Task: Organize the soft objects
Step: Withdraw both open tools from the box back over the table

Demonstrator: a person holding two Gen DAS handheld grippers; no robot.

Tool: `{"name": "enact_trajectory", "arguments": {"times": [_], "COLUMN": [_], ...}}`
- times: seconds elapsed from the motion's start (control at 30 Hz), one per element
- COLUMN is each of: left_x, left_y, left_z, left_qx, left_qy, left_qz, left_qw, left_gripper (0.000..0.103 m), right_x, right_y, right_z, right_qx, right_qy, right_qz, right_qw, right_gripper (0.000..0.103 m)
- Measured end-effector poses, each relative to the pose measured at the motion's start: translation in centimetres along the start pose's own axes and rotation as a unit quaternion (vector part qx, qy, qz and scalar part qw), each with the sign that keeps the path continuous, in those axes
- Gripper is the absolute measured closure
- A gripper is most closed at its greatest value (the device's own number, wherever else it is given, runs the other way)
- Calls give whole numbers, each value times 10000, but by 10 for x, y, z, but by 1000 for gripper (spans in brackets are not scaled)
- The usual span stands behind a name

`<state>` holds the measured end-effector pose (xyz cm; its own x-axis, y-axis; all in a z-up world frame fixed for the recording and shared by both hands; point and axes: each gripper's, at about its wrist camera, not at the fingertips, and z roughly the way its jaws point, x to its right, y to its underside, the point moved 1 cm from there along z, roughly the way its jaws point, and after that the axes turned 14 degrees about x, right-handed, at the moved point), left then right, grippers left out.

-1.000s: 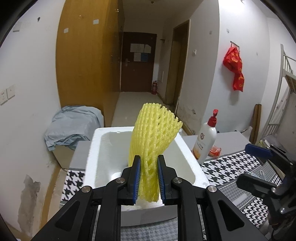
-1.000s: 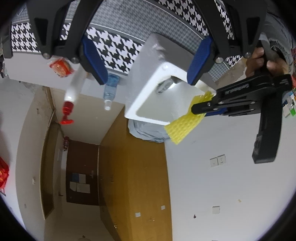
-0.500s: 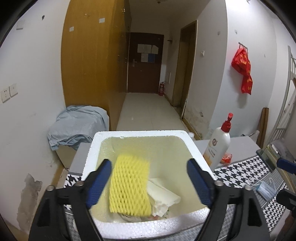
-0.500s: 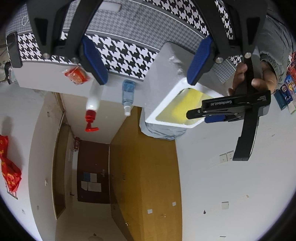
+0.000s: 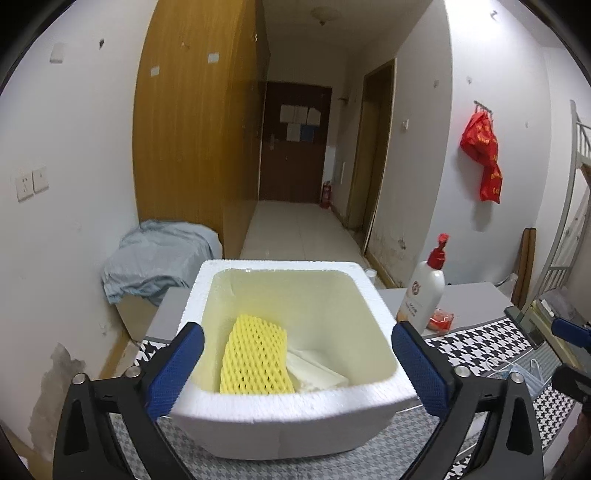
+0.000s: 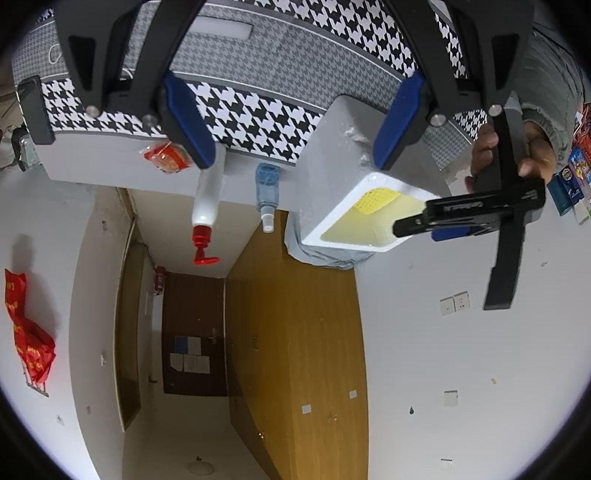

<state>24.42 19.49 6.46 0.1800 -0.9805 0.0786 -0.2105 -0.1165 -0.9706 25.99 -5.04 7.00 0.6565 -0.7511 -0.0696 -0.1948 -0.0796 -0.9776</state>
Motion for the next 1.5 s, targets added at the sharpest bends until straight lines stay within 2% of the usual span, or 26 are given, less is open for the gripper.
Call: {"name": "enact_trajectory", "arguments": {"times": [0.2, 0.37, 0.63, 0.97, 1.13, 1.3, 1.5], "left_x": [12, 17, 44, 72, 81, 89, 99], "left_y": [2, 0, -1, 12, 23, 32, 44], "left_z": [-24, -43, -80, -109, -114, -119, -122], "left_qx": [245, 342, 682, 770, 689, 689, 665], "left_qy": [-159, -60, 77, 363, 493, 467, 607], "left_qz": [143, -34, 148, 150, 130, 168, 301], "left_qw": [9995, 9994, 9975, 9963, 9963, 9964, 9955], "left_gripper": [1, 1, 1, 1, 1, 1, 1], "right_x": [0, -1, -5, -4, -1, 0, 3], "right_y": [4, 6, 7, 18, 24, 32, 43], "right_z": [-15, -31, -63, -94, -107, -114, -120], "right_qx": [70, 160, 430, 608, 702, 734, 741], "right_qy": [24, 42, 190, 333, 413, 567, 550], "right_qz": [60, 160, 70, 30, 30, -31, 12], "right_qw": [10000, 9997, 9989, 9976, 9967, 9957, 9957], "right_gripper": [13, 13, 13, 13, 13, 13, 13]}}
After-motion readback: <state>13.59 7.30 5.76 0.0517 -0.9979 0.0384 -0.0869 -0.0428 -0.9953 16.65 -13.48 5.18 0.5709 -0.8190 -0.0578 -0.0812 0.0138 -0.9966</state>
